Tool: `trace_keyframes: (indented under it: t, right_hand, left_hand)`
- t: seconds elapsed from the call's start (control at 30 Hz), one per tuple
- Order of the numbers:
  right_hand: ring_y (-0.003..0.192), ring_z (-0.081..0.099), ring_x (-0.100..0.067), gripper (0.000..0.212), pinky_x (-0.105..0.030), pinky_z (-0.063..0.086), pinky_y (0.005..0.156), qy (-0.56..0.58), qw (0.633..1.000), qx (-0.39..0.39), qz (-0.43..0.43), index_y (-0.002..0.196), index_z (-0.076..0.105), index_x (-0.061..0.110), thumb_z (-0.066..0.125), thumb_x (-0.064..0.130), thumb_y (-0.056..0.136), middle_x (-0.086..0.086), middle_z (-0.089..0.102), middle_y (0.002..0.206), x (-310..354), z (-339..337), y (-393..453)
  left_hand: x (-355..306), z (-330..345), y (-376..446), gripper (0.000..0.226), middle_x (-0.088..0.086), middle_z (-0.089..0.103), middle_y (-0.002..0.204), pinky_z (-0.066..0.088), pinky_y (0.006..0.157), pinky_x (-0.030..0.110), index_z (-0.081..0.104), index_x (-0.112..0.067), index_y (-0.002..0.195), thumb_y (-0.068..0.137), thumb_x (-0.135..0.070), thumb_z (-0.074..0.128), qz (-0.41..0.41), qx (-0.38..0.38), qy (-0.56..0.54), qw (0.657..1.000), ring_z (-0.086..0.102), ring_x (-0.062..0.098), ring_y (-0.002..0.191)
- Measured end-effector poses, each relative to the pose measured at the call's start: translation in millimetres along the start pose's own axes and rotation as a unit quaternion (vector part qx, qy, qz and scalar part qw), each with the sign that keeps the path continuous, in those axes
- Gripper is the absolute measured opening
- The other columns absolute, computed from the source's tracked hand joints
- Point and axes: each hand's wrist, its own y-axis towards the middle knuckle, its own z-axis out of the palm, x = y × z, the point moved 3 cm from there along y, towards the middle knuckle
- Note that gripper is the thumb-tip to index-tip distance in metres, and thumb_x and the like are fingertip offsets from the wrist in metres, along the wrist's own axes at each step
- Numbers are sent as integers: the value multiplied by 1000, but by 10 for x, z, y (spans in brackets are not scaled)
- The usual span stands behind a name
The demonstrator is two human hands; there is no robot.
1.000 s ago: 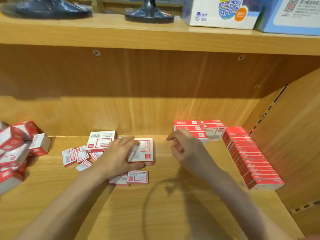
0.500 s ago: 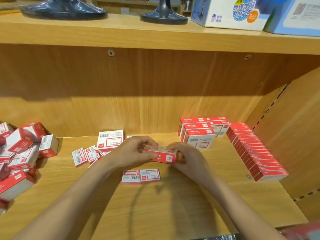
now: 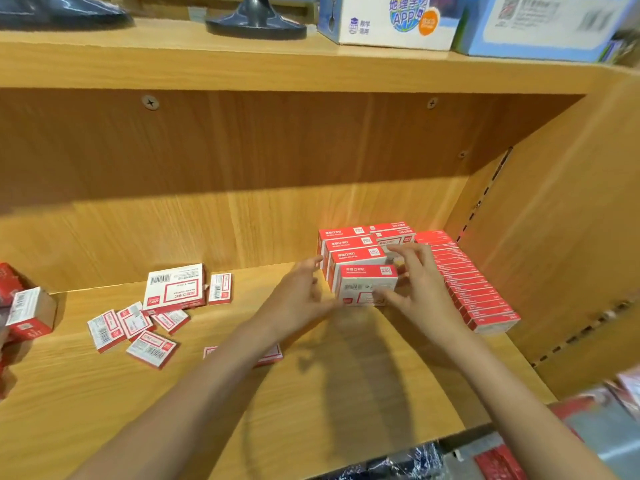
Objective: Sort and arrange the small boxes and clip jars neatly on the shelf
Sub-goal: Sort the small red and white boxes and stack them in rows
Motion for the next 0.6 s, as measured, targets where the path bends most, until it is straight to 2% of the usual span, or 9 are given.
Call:
trace_keyframes:
  t: [0.07, 0.13, 0.17, 0.23, 0.3, 0.33, 0.4, 0.47, 0.6]
  right_hand:
    - [111, 42, -2, 72, -25, 44, 94, 17, 1000, 13, 22, 138, 32, 23, 71, 20, 77, 6, 33, 139, -85, 41, -10]
    - [113, 49, -9, 71, -28, 49, 93, 20, 999, 23, 29, 137, 34, 23, 71, 21, 77, 2, 42, 136, -164, 114, -1]
    - [113, 51, -12, 67, -25, 49, 91, 33, 999, 20, 33, 135, 38, 23, 71, 20, 77, 2, 47, 133, -184, 136, 19]
    - [110, 52, -11, 61, -18, 47, 86, 59, 998, 14, 26, 132, 43, 20, 71, 16, 78, 3, 53, 127, -195, 163, 77]
    - [112, 52, -11, 58, -23, 48, 90, 55, 998, 17, 0, 130, 46, 18, 71, 12, 78, 4, 54, 124, -211, 174, 147]
    - [110, 52, -9, 57, -21, 47, 90, 57, 998, 23, -10, 129, 47, 16, 70, 10, 78, 6, 54, 121, -221, 176, 173]
    - [100, 50, -3, 53, -6, 44, 80, 72, 996, 39, -23, 128, 50, 15, 68, 5, 79, 10, 53, 114, -237, 186, 189]
    - [94, 52, -2, 49, -4, 44, 74, 68, 996, 48, -38, 126, 52, 16, 66, 4, 80, 10, 56, 111, -271, 214, 192]
    - [87, 56, -2, 45, -6, 46, 74, 71, 994, 64, -43, 122, 55, 18, 67, 7, 80, 5, 63, 107, -326, 217, 243]
  left_hand:
    - [-63, 54, 21, 78, 4, 50, 121, 42, 85, 24, 31, -23, 138, 73, -26, 75, 15, -2, 1, 1000, 51, 16, 105]
    - [-76, 102, 35, 83, 0, 51, 119, 45, 87, 28, 27, -28, 138, 72, -22, 76, 17, 2, -13, 1000, 53, 17, 105]
    - [-69, 120, 47, 87, -1, 52, 120, 47, 88, 29, 24, -30, 139, 71, -21, 77, 16, 1, -23, 1000, 54, 17, 106]
    - [-39, 140, 77, 95, -6, 55, 118, 48, 86, 23, 14, -31, 142, 71, -18, 77, 6, -3, -26, 1000, 56, 10, 101]
    - [-19, 153, 112, 100, -7, 58, 109, 48, 80, 19, 6, -29, 144, 74, -16, 75, -7, -4, -19, 1000, 57, 8, 93]
    - [-25, 160, 125, 100, -8, 57, 107, 47, 77, 16, 3, -29, 144, 75, -16, 74, -9, -5, -17, 1000, 56, 7, 91]
    - [-32, 181, 136, 99, -14, 52, 104, 41, 68, 3, 0, -30, 144, 78, -15, 71, -9, -10, -16, 1000, 50, -4, 83]
    - [-18, 207, 142, 100, -19, 48, 103, 38, 64, -4, -2, -34, 143, 78, -13, 71, -10, -19, -25, 999, 46, -14, 76]
    - [54, 220, 153, 100, -19, 47, 111, 39, 69, -2, -2, -37, 142, 78, -15, 71, -8, -25, -34, 999, 46, -15, 82]
